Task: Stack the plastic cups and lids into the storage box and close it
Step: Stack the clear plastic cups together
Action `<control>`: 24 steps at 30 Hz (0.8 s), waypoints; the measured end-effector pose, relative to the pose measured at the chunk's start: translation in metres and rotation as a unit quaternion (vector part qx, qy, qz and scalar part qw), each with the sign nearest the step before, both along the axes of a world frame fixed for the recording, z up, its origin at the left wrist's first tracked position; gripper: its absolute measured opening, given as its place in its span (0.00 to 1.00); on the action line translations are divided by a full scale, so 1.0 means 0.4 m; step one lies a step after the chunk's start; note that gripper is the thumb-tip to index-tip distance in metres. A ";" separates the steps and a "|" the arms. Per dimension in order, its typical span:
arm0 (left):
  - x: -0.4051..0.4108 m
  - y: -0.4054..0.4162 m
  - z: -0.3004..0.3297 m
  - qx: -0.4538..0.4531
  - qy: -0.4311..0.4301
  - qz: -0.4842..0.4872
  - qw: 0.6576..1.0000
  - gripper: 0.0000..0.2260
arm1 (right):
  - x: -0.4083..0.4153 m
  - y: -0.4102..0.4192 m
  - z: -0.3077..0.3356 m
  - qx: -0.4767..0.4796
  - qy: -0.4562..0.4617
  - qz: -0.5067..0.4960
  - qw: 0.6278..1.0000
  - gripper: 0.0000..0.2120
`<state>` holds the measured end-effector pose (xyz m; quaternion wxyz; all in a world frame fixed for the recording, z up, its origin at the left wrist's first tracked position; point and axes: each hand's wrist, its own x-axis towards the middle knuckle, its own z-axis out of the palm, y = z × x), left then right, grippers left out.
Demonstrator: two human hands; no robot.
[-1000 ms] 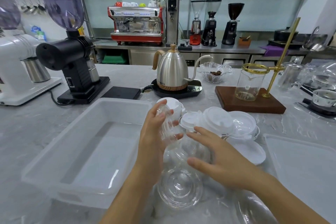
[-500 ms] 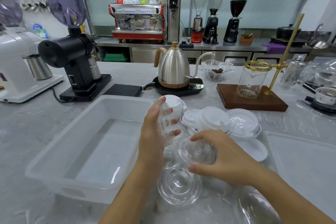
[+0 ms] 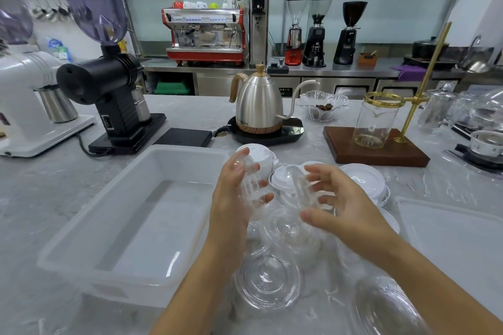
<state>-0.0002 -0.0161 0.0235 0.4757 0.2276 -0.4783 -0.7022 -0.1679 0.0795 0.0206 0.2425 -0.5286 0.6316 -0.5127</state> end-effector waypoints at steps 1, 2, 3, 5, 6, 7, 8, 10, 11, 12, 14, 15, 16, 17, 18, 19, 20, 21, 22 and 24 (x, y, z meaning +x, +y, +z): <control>-0.001 0.003 -0.002 -0.010 -0.007 -0.011 1.000 0.27 | 0.001 -0.001 -0.001 -0.016 -0.031 0.009 0.999 0.36; -0.002 0.007 -0.003 -0.024 -0.016 -0.022 0.999 0.27 | 0.004 0.000 -0.001 -0.031 -0.055 0.020 0.998 0.37; -0.003 0.010 -0.005 -0.039 -0.027 -0.032 0.998 0.27 | 0.007 0.001 0.000 -0.043 -0.069 0.032 0.996 0.38; -0.003 0.015 -0.012 -0.070 -0.054 -0.052 0.995 0.27 | 0.014 0.004 0.002 -0.056 -0.071 0.050 0.995 0.38; -0.003 0.016 -0.018 -0.086 -0.070 -0.060 0.992 0.27 | 0.017 0.004 0.002 -0.056 -0.068 0.056 0.995 0.39; -0.002 0.019 -0.021 -0.101 -0.085 -0.068 0.989 0.28 | 0.021 0.005 0.002 -0.055 -0.065 0.060 0.995 0.39; -0.002 0.023 -0.023 -0.114 -0.097 -0.077 0.986 0.28 | 0.023 0.006 0.001 -0.052 -0.061 0.063 0.995 0.39; 0.000 0.029 -0.022 -0.134 -0.117 -0.087 0.980 0.29 | 0.025 0.007 0.001 -0.048 -0.051 0.070 0.995 0.38; 0.001 0.031 -0.022 -0.138 -0.124 -0.087 0.979 0.29 | 0.026 0.008 0.002 -0.047 -0.046 0.072 0.995 0.38; 0.002 0.033 -0.020 -0.140 -0.126 -0.087 0.978 0.29 | 0.025 0.009 0.002 -0.048 -0.043 0.074 0.995 0.38; 0.003 0.034 -0.018 -0.142 -0.130 -0.090 0.977 0.32 | 0.023 0.011 0.003 -0.052 -0.038 0.078 0.995 0.39; 0.003 0.033 -0.018 -0.142 -0.130 -0.093 0.977 0.34 | 0.023 0.011 0.002 -0.053 -0.032 0.082 0.995 0.39; 0.003 0.033 -0.017 -0.142 -0.129 -0.097 0.977 0.35 | 0.023 0.011 0.000 -0.053 -0.023 0.085 0.995 0.40; 0.004 0.033 -0.016 -0.142 -0.128 -0.100 0.977 0.35 | 0.023 0.011 -0.002 -0.050 -0.013 0.088 0.995 0.41; 0.004 0.032 -0.016 -0.142 -0.125 -0.102 0.977 0.35 | 0.023 0.010 -0.005 -0.045 -0.004 0.090 0.995 0.41; 0.004 0.031 -0.017 -0.141 -0.122 -0.103 0.977 0.33 | 0.023 0.009 -0.007 -0.038 0.004 0.091 0.995 0.42; 0.004 0.031 -0.018 -0.139 -0.120 -0.104 0.977 0.32 | 0.022 0.009 -0.008 -0.031 0.011 0.092 0.995 0.42; 0.004 0.031 -0.019 -0.138 -0.119 -0.100 0.978 0.30 | 0.021 0.009 -0.008 -0.026 0.015 0.095 0.995 0.42; 0.003 0.031 -0.019 -0.138 -0.119 -0.090 0.979 0.29 | 0.021 0.008 -0.008 -0.024 0.018 0.098 0.995 0.42; 0.002 0.031 -0.014 -0.134 -0.126 -0.048 0.982 0.27 | 0.026 0.005 -0.008 -0.027 0.011 0.093 0.995 0.38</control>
